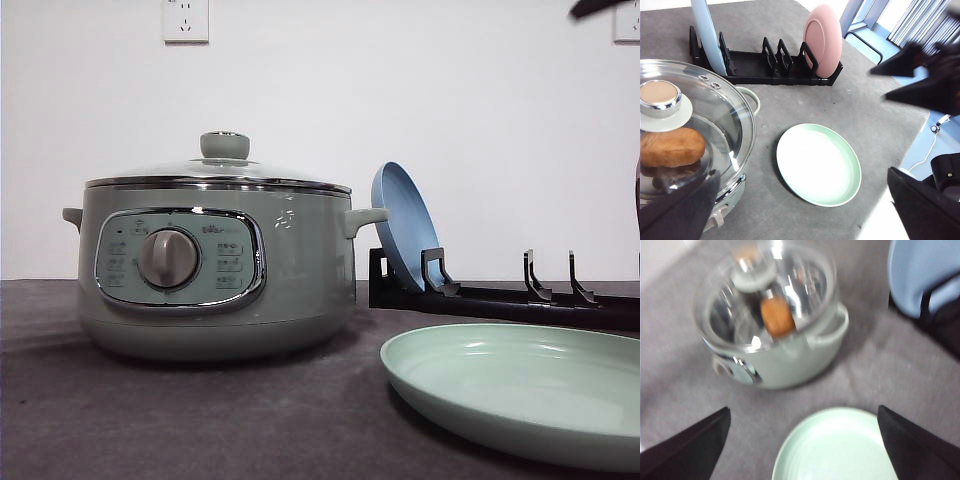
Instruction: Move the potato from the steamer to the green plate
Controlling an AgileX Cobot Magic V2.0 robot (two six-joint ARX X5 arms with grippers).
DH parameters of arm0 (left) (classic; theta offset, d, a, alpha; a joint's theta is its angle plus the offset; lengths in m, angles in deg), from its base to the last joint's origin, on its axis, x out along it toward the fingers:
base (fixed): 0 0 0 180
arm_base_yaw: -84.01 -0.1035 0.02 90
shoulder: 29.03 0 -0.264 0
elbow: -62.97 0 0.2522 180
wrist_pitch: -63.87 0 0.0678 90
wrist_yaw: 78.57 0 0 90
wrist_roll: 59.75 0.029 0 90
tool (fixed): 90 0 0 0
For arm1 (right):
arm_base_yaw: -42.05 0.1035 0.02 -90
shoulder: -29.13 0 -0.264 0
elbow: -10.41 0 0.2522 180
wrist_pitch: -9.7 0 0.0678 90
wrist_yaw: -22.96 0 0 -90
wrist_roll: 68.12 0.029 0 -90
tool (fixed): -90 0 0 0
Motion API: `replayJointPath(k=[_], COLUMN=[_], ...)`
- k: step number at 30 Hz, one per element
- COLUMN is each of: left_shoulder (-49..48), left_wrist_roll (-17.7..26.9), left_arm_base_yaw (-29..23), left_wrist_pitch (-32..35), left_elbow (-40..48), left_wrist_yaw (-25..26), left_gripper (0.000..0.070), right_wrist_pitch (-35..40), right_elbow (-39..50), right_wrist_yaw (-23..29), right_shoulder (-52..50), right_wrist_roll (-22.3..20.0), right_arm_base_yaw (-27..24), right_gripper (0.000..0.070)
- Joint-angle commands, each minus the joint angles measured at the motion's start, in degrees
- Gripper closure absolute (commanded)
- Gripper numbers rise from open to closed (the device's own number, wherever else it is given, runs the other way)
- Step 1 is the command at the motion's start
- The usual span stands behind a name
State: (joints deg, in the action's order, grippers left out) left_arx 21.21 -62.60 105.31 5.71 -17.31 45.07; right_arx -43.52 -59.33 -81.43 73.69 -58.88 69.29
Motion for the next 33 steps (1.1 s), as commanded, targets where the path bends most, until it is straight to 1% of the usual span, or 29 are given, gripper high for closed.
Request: replayJointPath(k=[1,4,7,10,15,17,19,21,24,27,33], left_shoulder=[0.42,0.44,0.44,0.44,0.44,0.44,0.44,0.46,0.81,1.75,6.66], left_wrist_roll=[0.74,0.92,0.92,0.93,1.35,1.74,1.8,1.89,2.01,2.03,2.01], left_arm_base_yaw=[0.37,0.37,0.37,0.37,0.37,0.37,0.37,0.37,0.37,0.37,0.44], left_wrist_pitch=[0.44,0.55,0.69,0.7,0.7,0.7,0.68,0.7,0.66,0.66,-1.38], left_elbow=[-1.27,-1.27,-1.27,-1.27,-1.27,-1.27,-1.27,-1.27,-1.32,-1.61,-5.93], left_wrist_yaw=[0.77,0.77,0.77,0.77,0.51,-1.34,-4.97,-8.39,-11.33,-13.2,-13.56], left_gripper=[0.0,0.0,0.0,0.0,0.0,0.0,0.0,0.0,0.0,0.0,0.0], right_wrist_pitch=[-0.56,-3.76,-6.09,-6.94,-6.85,-6.82,-6.71,-6.5,-5.65,-4.17,-0.68], right_elbow=[-0.57,-0.57,-0.57,-0.56,0.8,1.74,2.46,2.53,2.53,2.53,2.53], right_wrist_yaw=[0.09,2.27,2.91,2.83,2.79,2.58,2.34,2.38,2.36,2.36,2.22], right_shoulder=[-0.85,-3.3,-5.35,-7.18,-10.47,-11.51,-12.51,-13.05,-13.29,-13.2,-13.18], right_wrist_roll=[-0.52,-0.17,0.7,1.91,4.13,5.19,6.12,6.27,6.54,6.74,7.27], right_arm_base_yaw=[0.22,0.21,0.22,0.35,0.37,0.37,0.37,0.37,0.37,0.37,0.37], right_gripper=[0.0105,0.0073,0.0069,0.0066,0.001,0.001,0.0011,0.0011,0.0011,0.0011,0.0012])
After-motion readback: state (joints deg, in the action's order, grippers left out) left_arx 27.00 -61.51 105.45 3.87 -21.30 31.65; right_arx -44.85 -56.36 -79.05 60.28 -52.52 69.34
